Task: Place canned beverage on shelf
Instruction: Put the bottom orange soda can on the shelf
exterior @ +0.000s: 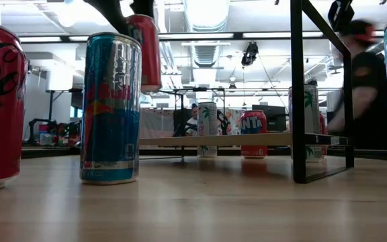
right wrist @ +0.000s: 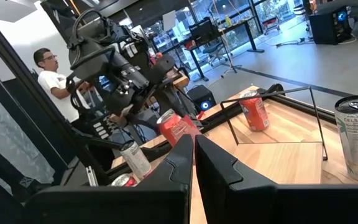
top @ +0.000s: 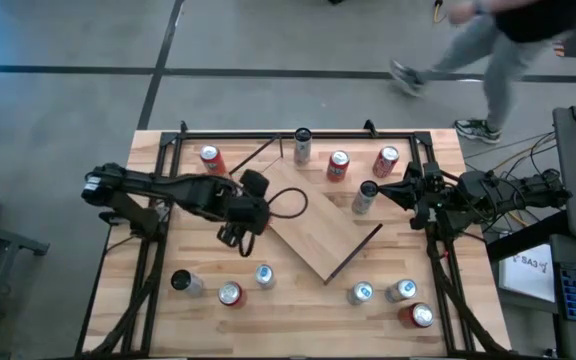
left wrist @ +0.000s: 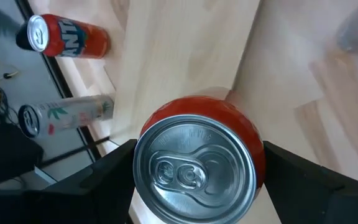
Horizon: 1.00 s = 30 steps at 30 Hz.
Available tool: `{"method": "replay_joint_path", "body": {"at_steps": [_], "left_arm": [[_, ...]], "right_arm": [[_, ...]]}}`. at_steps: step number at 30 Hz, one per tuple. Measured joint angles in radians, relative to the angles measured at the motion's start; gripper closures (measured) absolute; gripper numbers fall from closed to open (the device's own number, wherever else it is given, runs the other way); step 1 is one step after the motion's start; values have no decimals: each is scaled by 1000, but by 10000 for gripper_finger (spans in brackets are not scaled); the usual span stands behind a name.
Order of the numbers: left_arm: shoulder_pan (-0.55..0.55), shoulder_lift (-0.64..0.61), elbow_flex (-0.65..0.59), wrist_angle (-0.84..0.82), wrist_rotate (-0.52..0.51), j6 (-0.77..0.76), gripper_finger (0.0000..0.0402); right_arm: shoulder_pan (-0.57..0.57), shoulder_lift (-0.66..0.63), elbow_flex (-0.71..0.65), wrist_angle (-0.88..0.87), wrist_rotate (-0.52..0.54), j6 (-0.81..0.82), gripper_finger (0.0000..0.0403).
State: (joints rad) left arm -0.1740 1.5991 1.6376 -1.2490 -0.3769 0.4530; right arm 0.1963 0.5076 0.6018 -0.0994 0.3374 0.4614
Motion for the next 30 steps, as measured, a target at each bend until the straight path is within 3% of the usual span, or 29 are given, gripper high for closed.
{"method": "replay_joint_path", "body": {"at_steps": [14, 20, 30], "left_arm": [[130, 52, 42, 75, 171, 138, 118], [140, 78, 42, 105, 182, 282, 118], [178, 160, 40, 137, 230, 361, 118]], "right_arm": [[0, 0, 0, 0, 0, 1, 394], [0, 0, 0, 0, 0, 0, 394], [0, 0, 0, 0, 0, 0, 394]]}}
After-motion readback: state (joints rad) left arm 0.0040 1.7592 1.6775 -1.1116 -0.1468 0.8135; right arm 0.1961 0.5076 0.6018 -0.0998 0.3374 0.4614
